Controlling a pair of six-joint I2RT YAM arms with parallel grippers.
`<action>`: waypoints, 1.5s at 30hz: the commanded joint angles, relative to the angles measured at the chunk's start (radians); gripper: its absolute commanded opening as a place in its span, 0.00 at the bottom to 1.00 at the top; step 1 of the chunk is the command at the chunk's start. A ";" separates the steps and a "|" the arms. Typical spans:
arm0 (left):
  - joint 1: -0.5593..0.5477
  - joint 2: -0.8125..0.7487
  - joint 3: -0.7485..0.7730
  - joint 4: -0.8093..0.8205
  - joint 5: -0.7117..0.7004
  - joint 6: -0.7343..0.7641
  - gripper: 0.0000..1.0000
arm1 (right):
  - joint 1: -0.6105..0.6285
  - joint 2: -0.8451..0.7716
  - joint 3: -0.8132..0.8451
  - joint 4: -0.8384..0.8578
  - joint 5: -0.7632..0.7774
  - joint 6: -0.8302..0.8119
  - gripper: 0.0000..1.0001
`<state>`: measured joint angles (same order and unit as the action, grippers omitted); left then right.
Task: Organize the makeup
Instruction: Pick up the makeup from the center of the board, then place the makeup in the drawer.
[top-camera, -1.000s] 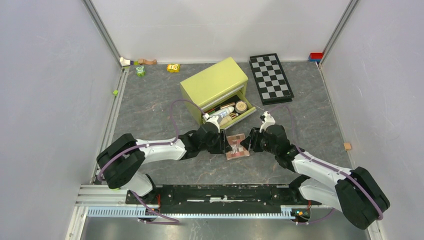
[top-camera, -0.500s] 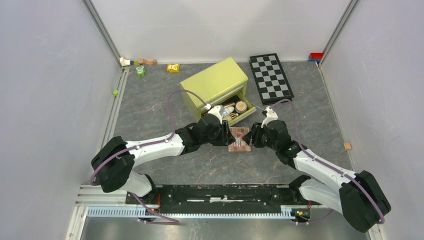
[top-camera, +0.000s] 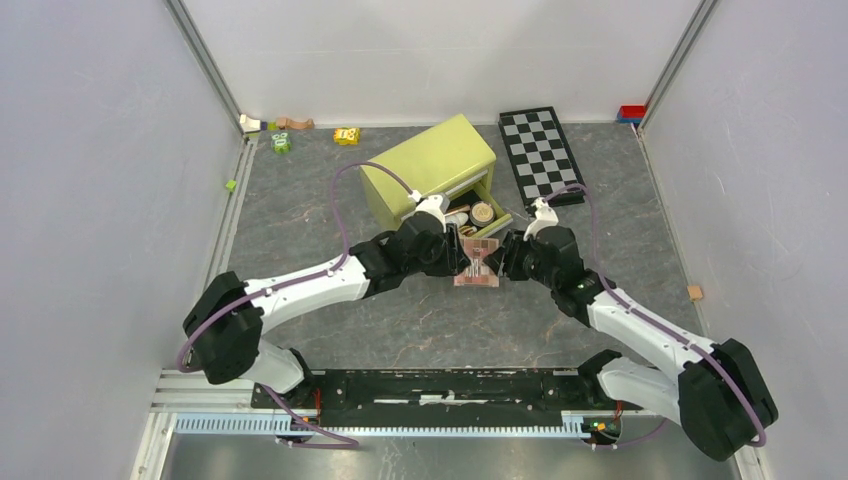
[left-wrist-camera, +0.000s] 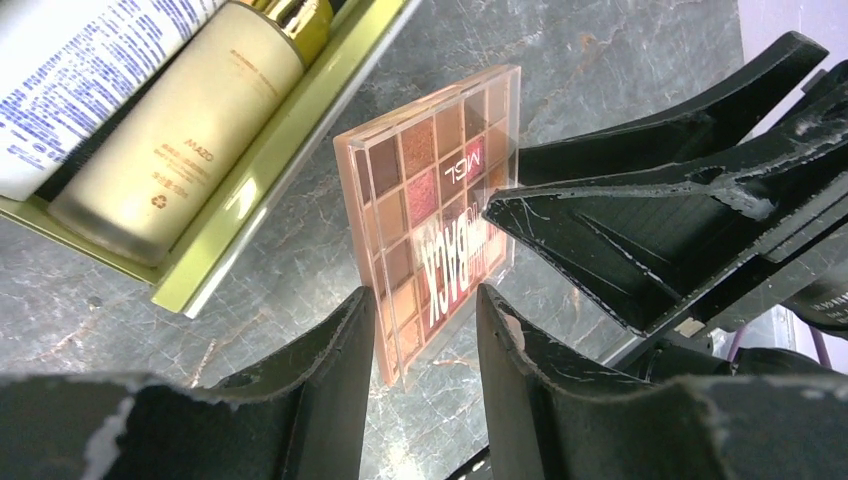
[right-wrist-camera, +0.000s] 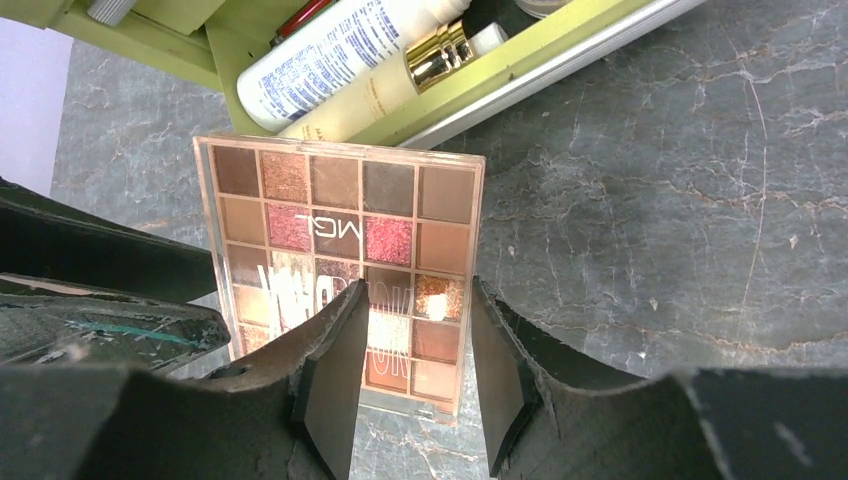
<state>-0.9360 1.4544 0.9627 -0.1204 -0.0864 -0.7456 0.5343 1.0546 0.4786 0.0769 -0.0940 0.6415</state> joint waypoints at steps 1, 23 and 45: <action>0.008 0.028 0.072 0.095 0.031 0.022 0.48 | 0.017 0.028 0.099 0.122 -0.142 0.031 0.47; 0.163 0.150 0.177 0.089 0.111 0.058 0.49 | -0.042 0.342 0.341 0.212 -0.250 0.016 0.47; 0.207 0.155 0.163 0.094 0.125 0.050 0.49 | -0.099 0.477 0.369 0.215 -0.241 0.000 0.46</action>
<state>-0.7341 1.6428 1.0733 -0.1658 0.0292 -0.6983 0.4343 1.5215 0.8494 0.3214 -0.2977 0.6422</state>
